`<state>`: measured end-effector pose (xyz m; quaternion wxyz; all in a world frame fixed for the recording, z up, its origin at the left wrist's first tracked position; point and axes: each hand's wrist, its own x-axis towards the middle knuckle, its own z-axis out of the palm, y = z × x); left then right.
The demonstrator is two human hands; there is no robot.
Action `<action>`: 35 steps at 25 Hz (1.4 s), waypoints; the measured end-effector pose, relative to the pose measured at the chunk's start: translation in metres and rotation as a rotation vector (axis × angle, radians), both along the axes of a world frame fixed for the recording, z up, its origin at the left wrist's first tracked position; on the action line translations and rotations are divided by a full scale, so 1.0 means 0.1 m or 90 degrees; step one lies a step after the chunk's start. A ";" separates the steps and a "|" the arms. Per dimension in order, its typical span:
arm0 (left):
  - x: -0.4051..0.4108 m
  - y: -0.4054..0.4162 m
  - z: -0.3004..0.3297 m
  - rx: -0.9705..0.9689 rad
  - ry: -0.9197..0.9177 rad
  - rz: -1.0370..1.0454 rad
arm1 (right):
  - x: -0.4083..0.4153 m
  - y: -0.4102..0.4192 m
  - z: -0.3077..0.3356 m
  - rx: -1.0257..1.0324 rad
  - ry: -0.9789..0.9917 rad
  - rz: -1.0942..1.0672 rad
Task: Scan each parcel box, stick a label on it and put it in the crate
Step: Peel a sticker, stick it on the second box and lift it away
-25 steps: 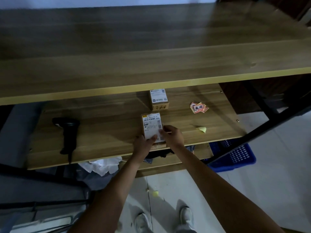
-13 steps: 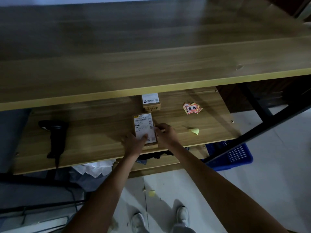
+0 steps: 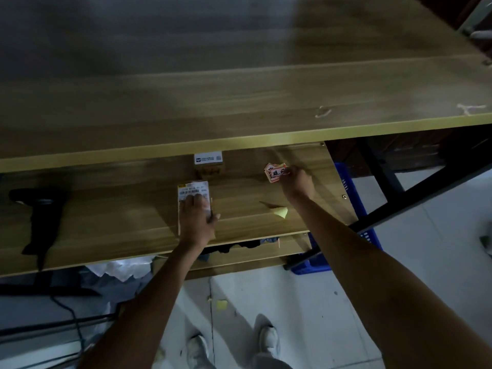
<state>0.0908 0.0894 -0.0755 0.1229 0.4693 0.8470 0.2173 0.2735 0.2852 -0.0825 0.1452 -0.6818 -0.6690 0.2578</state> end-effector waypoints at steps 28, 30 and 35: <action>0.17 -0.03 0.58 0.153 -0.294 0.031 | -0.15 -0.56 0.63 -0.084 0.430 0.086; 0.28 -0.08 0.69 0.162 -0.344 0.036 | -0.29 -0.84 0.70 -0.133 0.481 0.090; 0.16 -0.40 0.72 0.253 -0.151 0.074 | -0.66 -1.47 0.89 -0.253 0.570 0.038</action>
